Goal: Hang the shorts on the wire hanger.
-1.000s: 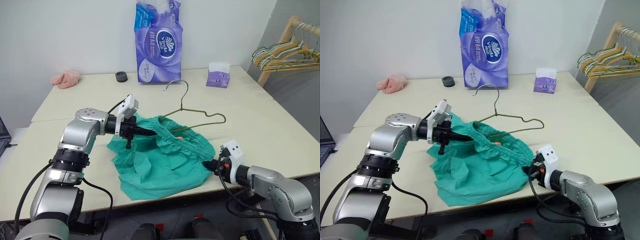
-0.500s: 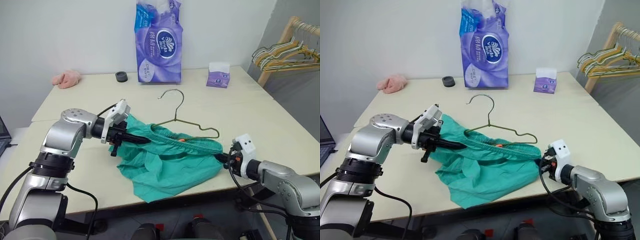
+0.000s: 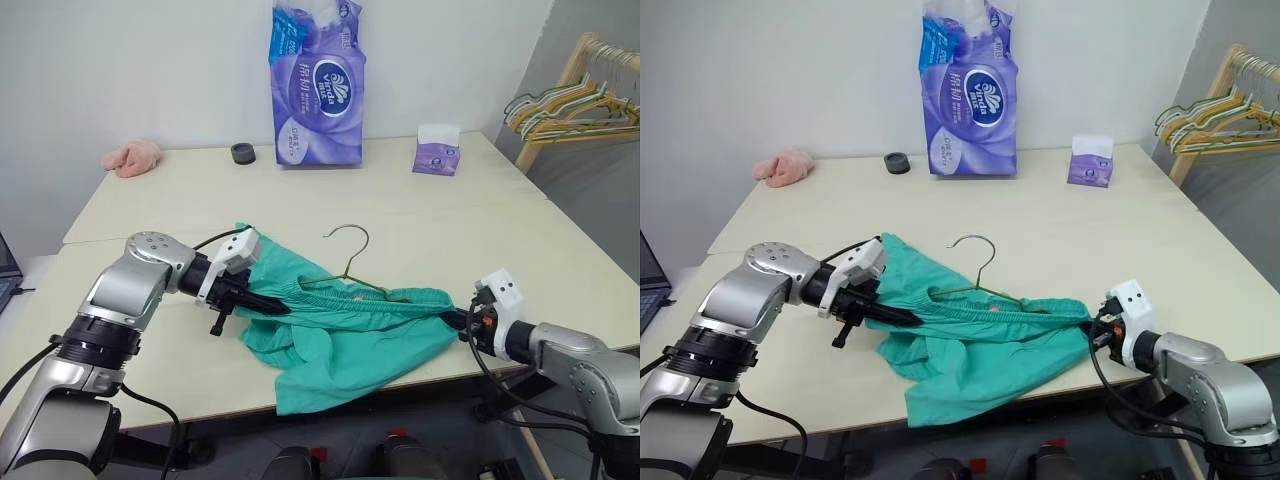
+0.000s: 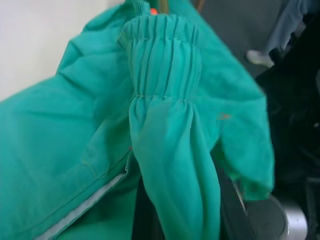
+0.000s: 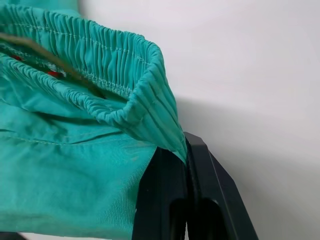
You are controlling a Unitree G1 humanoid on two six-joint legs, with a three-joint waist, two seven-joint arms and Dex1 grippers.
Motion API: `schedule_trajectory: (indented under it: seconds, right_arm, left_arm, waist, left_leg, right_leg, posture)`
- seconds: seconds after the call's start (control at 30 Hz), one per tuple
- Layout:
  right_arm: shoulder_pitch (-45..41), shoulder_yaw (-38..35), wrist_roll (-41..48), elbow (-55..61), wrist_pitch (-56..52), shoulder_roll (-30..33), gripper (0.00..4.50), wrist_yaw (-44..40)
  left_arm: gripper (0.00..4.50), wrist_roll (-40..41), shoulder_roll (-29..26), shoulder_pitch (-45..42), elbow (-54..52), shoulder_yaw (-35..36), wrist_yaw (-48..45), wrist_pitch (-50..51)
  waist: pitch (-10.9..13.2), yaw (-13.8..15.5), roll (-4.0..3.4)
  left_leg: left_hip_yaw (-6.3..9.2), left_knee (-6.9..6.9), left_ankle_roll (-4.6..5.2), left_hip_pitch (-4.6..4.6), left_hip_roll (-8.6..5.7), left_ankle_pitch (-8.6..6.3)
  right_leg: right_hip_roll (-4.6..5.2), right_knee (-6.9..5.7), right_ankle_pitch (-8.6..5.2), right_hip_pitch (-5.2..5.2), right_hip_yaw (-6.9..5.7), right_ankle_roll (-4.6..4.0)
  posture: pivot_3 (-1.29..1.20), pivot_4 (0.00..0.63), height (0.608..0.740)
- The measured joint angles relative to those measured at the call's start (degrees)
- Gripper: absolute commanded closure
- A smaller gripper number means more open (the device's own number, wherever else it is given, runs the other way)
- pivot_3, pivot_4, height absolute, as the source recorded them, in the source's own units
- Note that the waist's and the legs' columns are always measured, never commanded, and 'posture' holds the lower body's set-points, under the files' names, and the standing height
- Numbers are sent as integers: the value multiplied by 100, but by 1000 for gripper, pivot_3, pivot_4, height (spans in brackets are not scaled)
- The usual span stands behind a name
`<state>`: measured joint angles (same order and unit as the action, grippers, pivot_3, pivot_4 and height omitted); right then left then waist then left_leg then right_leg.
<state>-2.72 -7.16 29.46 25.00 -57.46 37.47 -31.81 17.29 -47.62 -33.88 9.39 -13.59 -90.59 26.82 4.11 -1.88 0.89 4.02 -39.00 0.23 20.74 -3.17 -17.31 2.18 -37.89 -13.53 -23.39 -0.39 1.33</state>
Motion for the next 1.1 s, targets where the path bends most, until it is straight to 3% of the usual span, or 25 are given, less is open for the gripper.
schedule_trajectory:
  seconds: [0.17, 0.27, 0.43, 0.7, 0.83, 1.1]
  right_arm:
    - [-124, 360, -255, 543, 364, 1094, 4490, -445]
    - [-621, 1045, -604, 733, 639, 1480, 4490, -703]
    - [-1495, 1939, -1078, 784, 990, 1648, 4490, -1104]
    - [-1884, 2477, -1526, 717, 1357, 1709, 4490, -1574]
    - [-1845, 2478, -1636, 644, 1511, 1748, 3549, -1726]
    - [-1016, 1553, -1071, 867, 1238, 2188, 677, -2208]
  left_arm:
    - [4500, -148, 119, -1, 124, 2, 270, -289]
    - [4500, -200, 230, -6, 169, 2, 390, -352]
    - [4500, -292, 361, -9, 168, -19, 537, -448]
    - [4500, -293, 541, 26, 176, 17, 792, -558]
    - [4500, -284, 605, 136, 169, 24, 861, -562]
    - [4500, -268, 635, 233, 24, 38, 873, -602]
  waist:
    - [1, -3, -1]
    - [1, -20, -1]
    - [2, -46, 0]
    - [1, -9, 1]
    - [1, -3, 1]
    - [1, 10, 2]
  left_leg:
    - [1, 0, 2, -1, 3, -1]
    - [1, 1, 2, -1, 5, -1]
    - [1, 2, 2, 2, 5, -1]
    - [1, 1, 2, 3, 4, -1]
    - [2, 1, 1, 4, 4, -1]
    - [2, 1, 2, 3, 4, -1]
  right_leg:
    - [0, 7, -13, 3, -4, 22]
    - [-1, 11, -14, 5, -5, 24]
    - [0, 16, -6, 3, -5, 9]
    - [2, 18, -1, 4, -5, 1]
    - [2, 18, -1, 3, -5, 1]
    - [4, 20, -1, 6, -6, 1]
  posture:
    - [-111, 40, 740]
    - [-113, 39, 740]
    - [-108, 35, 740]
    - [-104, 29, 740]
    - [-102, 28, 740]
    - [-101, 33, 740]
